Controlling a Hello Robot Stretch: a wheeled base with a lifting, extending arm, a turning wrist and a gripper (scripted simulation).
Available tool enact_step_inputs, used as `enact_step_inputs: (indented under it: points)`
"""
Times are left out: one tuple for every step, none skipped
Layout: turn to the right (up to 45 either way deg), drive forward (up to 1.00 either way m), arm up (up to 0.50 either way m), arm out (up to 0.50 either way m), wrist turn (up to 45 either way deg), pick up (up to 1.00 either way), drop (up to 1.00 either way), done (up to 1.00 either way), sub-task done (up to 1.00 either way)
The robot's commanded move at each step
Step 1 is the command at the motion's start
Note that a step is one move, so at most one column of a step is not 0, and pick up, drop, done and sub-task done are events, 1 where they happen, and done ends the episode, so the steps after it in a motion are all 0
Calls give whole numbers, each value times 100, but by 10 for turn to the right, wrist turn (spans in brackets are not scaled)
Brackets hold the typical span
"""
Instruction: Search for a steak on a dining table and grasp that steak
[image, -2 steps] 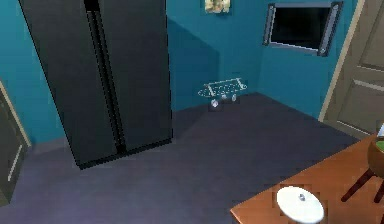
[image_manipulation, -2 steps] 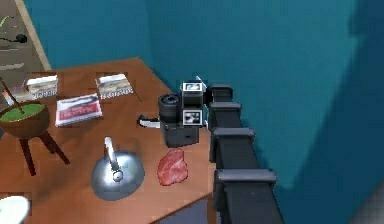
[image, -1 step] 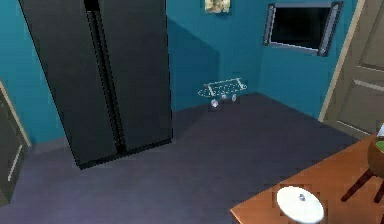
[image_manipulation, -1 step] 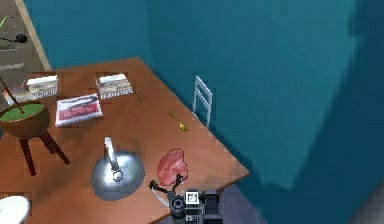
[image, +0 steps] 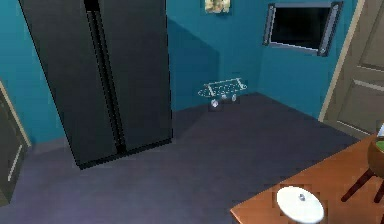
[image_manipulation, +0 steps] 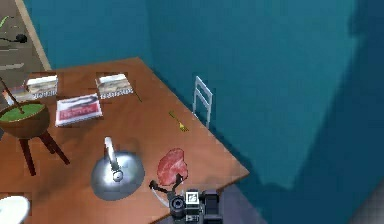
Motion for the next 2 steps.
enact_step_inputs:
  points:
    - [0,0,10,0,0,0,0,0,0]
    - [0,0,0,0,0,0,0,100,0]
